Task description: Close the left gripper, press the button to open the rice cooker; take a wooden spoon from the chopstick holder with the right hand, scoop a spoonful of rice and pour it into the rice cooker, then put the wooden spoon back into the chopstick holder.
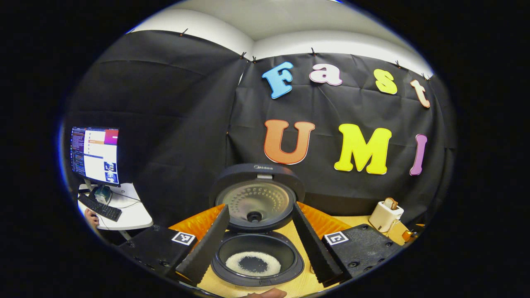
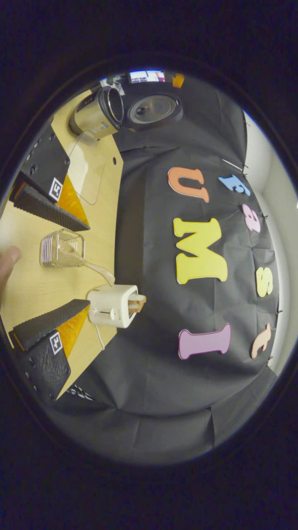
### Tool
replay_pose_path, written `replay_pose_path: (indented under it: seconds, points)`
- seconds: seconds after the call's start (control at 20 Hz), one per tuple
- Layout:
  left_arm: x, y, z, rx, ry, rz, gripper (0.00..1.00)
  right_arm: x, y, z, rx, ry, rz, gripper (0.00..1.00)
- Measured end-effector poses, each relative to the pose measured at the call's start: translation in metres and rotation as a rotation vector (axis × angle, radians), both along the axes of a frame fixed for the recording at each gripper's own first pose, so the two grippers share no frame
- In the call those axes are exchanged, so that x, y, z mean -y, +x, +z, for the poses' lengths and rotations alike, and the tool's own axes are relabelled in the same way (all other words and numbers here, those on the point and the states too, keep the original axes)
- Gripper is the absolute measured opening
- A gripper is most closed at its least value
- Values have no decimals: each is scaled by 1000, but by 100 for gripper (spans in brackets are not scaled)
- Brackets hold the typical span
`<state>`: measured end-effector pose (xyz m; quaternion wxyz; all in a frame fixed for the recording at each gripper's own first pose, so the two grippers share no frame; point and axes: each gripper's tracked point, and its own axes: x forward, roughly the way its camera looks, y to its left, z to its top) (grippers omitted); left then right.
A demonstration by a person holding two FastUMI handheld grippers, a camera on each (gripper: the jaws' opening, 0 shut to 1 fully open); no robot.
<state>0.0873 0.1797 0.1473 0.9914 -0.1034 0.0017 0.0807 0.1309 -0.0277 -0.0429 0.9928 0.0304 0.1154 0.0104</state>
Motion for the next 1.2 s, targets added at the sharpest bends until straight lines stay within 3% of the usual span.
replay_pose_path:
  seconds: [0.2,0.3,0.65,0.7,0.75,0.8,0.85,0.9,1.15,1.2]
  points:
    - [0,48,40,27,-2,7,100,14,-1,13,53,-22,-11,97]
    - [-2,73,53,40,6,25,97,26,-2,18,71,-45,-32,98]
    - [-19,148,38,-51,47,101,97,48,-12,24,83,-19,-55,98]
    - [-23,149,34,-65,54,124,100,50,-14,24,87,-10,-59,98]
    - [-23,153,37,-46,73,127,87,50,-17,22,86,0,-62,98]
    - [-22,153,36,-48,84,127,100,49,-19,21,85,6,-60,98]
    - [-21,149,35,-55,99,129,87,46,-23,20,80,5,-55,96]
    - [-18,145,35,-54,120,131,94,44,-24,19,76,-2,-54,94]
    - [-8,119,26,-19,216,140,94,21,-41,22,85,-40,-43,97]
    - [-5,113,23,-11,210,132,94,14,-46,22,87,-39,-33,93]
